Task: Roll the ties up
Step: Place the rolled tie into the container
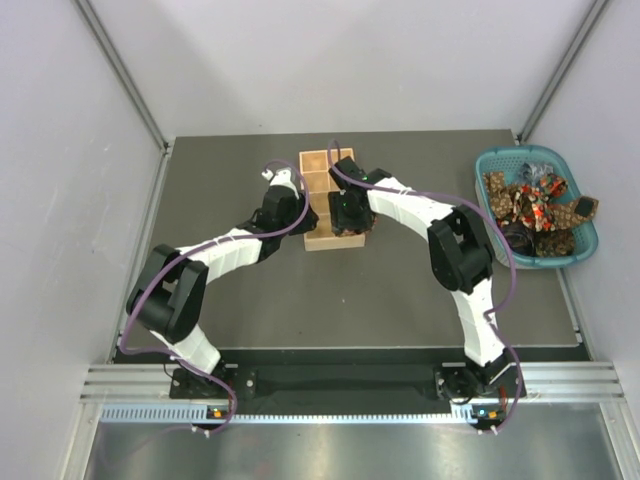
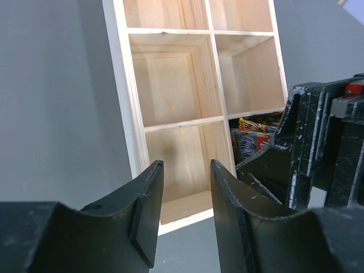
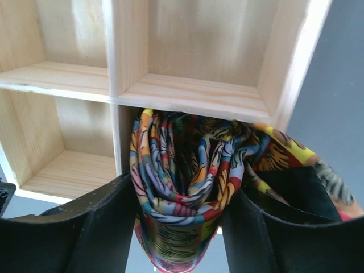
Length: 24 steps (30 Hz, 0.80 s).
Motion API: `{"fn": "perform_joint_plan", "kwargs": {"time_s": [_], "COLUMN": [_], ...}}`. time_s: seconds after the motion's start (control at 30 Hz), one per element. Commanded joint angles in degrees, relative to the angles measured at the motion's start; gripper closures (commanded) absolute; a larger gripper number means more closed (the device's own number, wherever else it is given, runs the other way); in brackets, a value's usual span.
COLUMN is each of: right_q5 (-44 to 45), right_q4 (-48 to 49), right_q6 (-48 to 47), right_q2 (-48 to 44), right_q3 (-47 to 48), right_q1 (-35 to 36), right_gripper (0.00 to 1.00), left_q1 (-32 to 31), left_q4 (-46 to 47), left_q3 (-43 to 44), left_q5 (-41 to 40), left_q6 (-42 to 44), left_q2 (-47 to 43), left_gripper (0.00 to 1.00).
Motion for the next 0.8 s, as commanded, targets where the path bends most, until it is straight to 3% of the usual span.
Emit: {"fn": "perform_joint_plan", "kwargs": {"time_s": [0.0,0.17,0.57,0.7,0.77], "right_q5": [1.05,3.43,4.57,5.45,5.8], "right_q4": [-4.45,-6.74,-11.05,-11.49,-12.02], "right_q6": [-0.04,-0.13,-1.09,-1.18,-1.27], "right_q2": [-2.32,-3.55,-3.29,-1.54,-0.83], "right_q3": [3.35,5.38,12.85,13.55,14.08], "right_q1": [1.02,1.02,1.02,0.93,0.76], "right_gripper": [0.39,0.3,0.3,0.34,0.41], "left_q1": [0.13,0.13,-0.05,-0.23,-0.23], "left_q4": [0.5,-0.29,-1.69,-2.05,-2.14], "left_q3": [0.98,1.24,1.77,2.03,1.95], "left_q5": [0.36,0.36,0.36,0.36,0.36], "left_q6": [0.91,1.35,2.14,2.41,2.41], "left_q2": [-0.5,-0.85,-1.91,-1.91,-1.91], "left_gripper": [0.57,0.57,0.57,0.57,0.57]}}
